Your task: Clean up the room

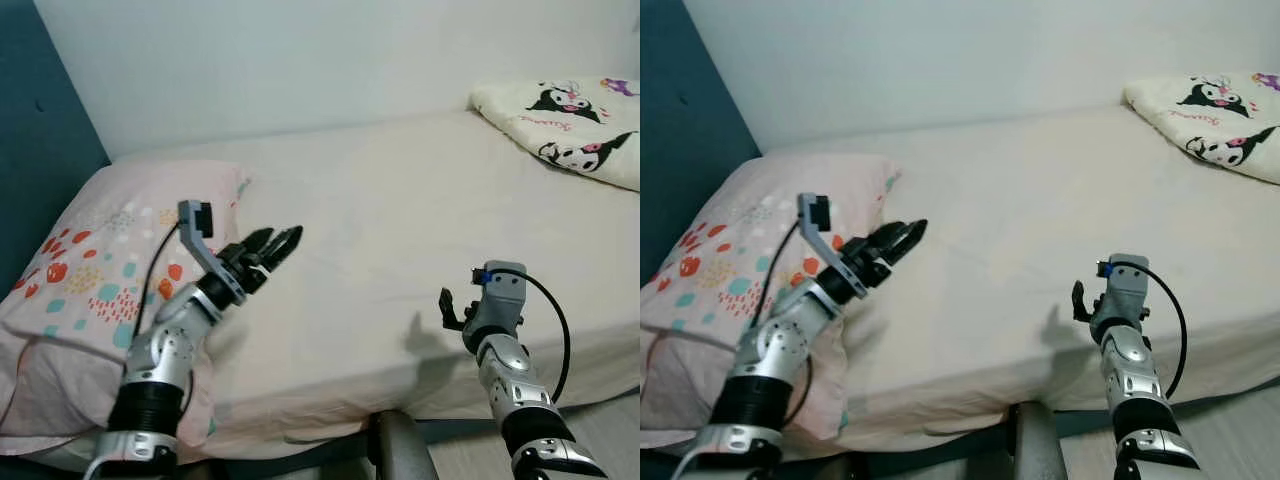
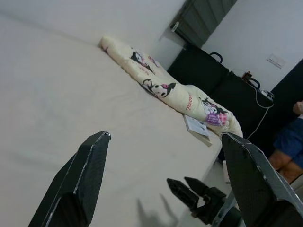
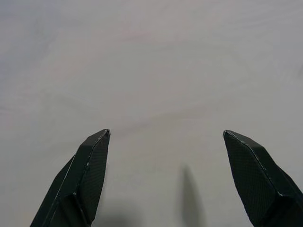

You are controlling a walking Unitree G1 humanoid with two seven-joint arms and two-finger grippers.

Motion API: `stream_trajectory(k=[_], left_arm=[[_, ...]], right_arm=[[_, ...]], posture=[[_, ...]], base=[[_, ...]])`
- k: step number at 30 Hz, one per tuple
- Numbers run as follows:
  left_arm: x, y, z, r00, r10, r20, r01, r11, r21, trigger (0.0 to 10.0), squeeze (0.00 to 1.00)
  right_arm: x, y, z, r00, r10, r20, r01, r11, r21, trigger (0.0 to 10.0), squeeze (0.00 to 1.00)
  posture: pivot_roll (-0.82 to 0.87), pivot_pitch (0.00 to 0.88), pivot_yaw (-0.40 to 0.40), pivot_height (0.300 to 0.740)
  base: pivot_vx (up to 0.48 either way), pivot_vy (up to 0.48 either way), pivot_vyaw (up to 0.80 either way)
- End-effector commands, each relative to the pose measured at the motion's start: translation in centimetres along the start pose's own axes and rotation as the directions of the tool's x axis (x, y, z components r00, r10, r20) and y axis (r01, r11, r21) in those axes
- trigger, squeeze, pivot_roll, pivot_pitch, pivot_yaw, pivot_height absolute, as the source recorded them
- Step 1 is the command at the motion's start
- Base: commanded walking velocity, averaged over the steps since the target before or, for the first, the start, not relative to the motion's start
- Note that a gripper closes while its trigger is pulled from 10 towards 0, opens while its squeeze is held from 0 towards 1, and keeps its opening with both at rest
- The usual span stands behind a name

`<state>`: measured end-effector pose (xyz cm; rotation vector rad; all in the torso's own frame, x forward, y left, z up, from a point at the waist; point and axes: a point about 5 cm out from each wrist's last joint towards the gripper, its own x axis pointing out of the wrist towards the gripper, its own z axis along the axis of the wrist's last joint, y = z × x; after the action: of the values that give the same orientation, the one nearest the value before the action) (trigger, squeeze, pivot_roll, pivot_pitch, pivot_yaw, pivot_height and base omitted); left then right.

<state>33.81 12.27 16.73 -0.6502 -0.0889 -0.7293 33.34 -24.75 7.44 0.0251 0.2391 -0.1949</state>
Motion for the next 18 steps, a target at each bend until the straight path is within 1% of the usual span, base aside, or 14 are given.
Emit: stream_trajectory(k=[1, 3, 4, 5, 6, 7, 9, 10, 11, 14, 15, 18], left_arm=[[-0.2, -0.1, -0.4, 0.999, 0.052, -0.004, -0.052, 0.998, -0.036, 10.0, 0.00], [-0.2, 0.0, -0.7, 0.995, 0.101, -0.005, -0.101, 0.994, -0.049, 10.0, 0.00], [-0.2, 0.0, -0.7, 0.995, 0.101, -0.005, -0.101, 0.994, -0.049, 10.0, 0.00], [-0.5, 0.5, -0.9, 0.989, 0.148, -0.004, -0.148, 0.989, -0.018, 10.0, 0.00], [-0.6, 0.7, -0.8, 0.985, 0.173, -0.001, -0.173, 0.985, -0.018, 10.0, 0.00], [-0.6, 0.7, -0.8, 0.985, 0.173, -0.001, -0.173, 0.985, -0.018, 10.0, 0.00], [-1.1, 1.7, -0.3, 0.971, 0.239, 0.002, -0.239, 0.971, -0.013, 10.0, 0.00], [-1.1, 1.7, -0.3, 0.971, 0.239, 0.002, -0.239, 0.971, -0.013, 10.0, 0.00], [-1.2, 2.0, 0.0, 0.964, 0.265, -0.004, -0.265, 0.964, -0.004, 10.0, 0.00], [-1.8, 2.5, 0.8, 0.954, 0.295, 0.055, -0.295, 0.955, -0.007, 10.0, 0.00], [-2.1, 2.7, 0.8, 0.946, 0.317, 0.068, -0.317, 0.948, -0.011, 10.0, 0.00], [-2.2, 2.9, 0.6, 0.942, 0.329, 0.066, -0.329, 0.944, -0.009, 10.0, 0.00]], right_arm=[[0.4, 0.3, 0.9, 0.999, 0.013, 0.035, -0.013, 1.000, 0.006, 10.0, 0.00], [0.5, 0.6, 1.1, 0.999, 0.025, 0.047, -0.026, 1.000, 0.008, 10.0, 0.00], [0.5, 0.6, 1.1, 0.999, 0.025, 0.047, -0.026, 1.000, 0.008, 10.0, 0.00], [0.5, 1.1, 1.1, 0.998, 0.038, 0.050, -0.038, 0.999, 0.012, 10.0, 0.00], [0.6, 1.2, 1.0, 0.998, 0.044, 0.050, -0.045, 0.999, 0.013, 10.0, 0.00], [0.6, 1.2, 1.0, 0.998, 0.044, 0.050, -0.045, 0.999, 0.013, 10.0, 0.00], [0.6, 2.0, 0.9, 0.996, 0.076, 0.050, -0.077, 0.997, 0.010, 10.0, 0.00], [0.6, 2.0, 0.9, 0.996, 0.076, 0.050, -0.077, 0.997, 0.010, 10.0, 0.00], [0.6, 2.4, 0.9, 0.995, 0.090, 0.050, -0.091, 0.996, 0.007, 10.0, 0.00], [0.7, 3.1, 1.0, 0.992, 0.115, 0.054, -0.116, 0.993, 0.007, 10.0, 0.00], [0.7, 3.3, 1.0, 0.991, 0.122, 0.056, -0.123, 0.992, 0.006, 10.0, 0.00], [0.8, 3.3, 1.0, 0.991, 0.125, 0.057, -0.125, 0.992, 0.005, 10.0, 0.00]], posture=[[-0.08, 0.000, 0.019, 0.594], [-0.08, 0.000, 0.017, 0.604], [-0.08, 0.000, 0.017, 0.604], [-0.07, 0.000, 0.015, 0.614], [-0.07, 0.000, 0.013, 0.619], [-0.07, 0.000, 0.013, 0.619], [-0.06, 0.000, -0.002, 0.628], [-0.06, 0.000, -0.002, 0.628], [-0.06, 0.000, -0.003, 0.633], [-0.06, 0.000, -0.006, 0.648], [-0.06, 0.000, -0.009, 0.658], [-0.06, 0.000, -0.009, 0.663]], base=[[0.000, 0.000, 0.00], [0.000, 0.000, 0.00], [0.000, 0.000, 0.00], [0.000, 0.000, 0.00], [0.000, 0.000, 0.00], [0.000, 0.000, 0.00], [0.000, 0.000, 0.00], [0.000, 0.000, 0.00], [-0.480, 0.000, 0.00], [-0.477, 0.000, 0.00], [0.000, 0.000, 0.00], [0.000, 0.000, 0.00]])
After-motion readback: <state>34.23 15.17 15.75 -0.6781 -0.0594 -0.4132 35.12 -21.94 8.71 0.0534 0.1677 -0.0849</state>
